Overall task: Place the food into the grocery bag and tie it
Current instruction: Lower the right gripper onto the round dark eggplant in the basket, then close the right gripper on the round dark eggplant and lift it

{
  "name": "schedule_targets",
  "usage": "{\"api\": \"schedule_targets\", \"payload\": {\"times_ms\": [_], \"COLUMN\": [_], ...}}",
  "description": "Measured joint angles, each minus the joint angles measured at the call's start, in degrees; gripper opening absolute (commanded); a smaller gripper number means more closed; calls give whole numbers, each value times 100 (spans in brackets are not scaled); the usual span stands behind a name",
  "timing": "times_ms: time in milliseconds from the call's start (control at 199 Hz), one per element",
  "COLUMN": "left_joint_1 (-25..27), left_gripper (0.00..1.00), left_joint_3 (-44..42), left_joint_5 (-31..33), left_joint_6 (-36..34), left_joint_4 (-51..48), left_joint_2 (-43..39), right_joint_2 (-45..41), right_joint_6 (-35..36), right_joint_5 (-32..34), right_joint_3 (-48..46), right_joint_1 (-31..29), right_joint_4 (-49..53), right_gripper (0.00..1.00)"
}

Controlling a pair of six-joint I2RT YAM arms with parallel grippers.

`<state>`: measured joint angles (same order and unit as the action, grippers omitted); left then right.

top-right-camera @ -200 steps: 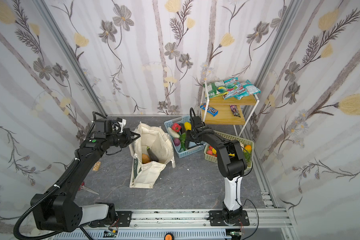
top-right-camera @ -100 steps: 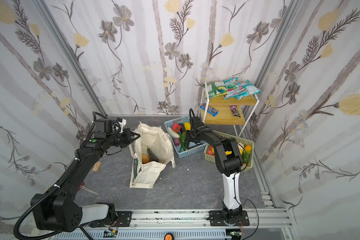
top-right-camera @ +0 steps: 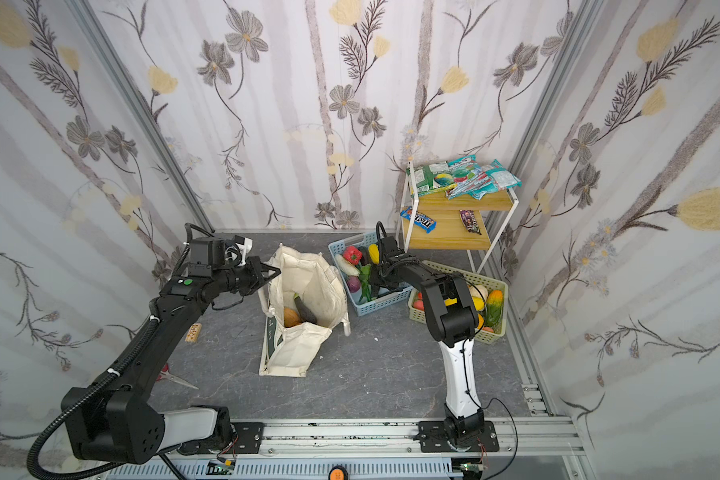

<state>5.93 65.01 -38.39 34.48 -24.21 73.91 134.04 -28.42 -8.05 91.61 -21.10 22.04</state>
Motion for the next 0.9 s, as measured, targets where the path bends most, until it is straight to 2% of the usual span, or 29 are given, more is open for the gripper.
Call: {"api": "schedule_targets", "payload": {"times_ms": [261,587,903], "left_joint_1": [0,0,0], "left_gripper": [0,0,0], "left_joint_3": [-4,-157,-216], "left_joint_5": [2,22,22], "left_joint_6": [0,4,28], "left_joint_4": [0,50,144], "left_joint_2": [-11,-116,-127], "right_joint_2": [37,-260,-566], "right_joint_6": [0,0,2], "right_joint_5": [-116,-125,-116], "right_joint_3": [-9,-94,-101], "right_joint_1": [-4,0,7], "right_joint_4": [-142,-114,-68], "right_gripper": [44,40,40]}}
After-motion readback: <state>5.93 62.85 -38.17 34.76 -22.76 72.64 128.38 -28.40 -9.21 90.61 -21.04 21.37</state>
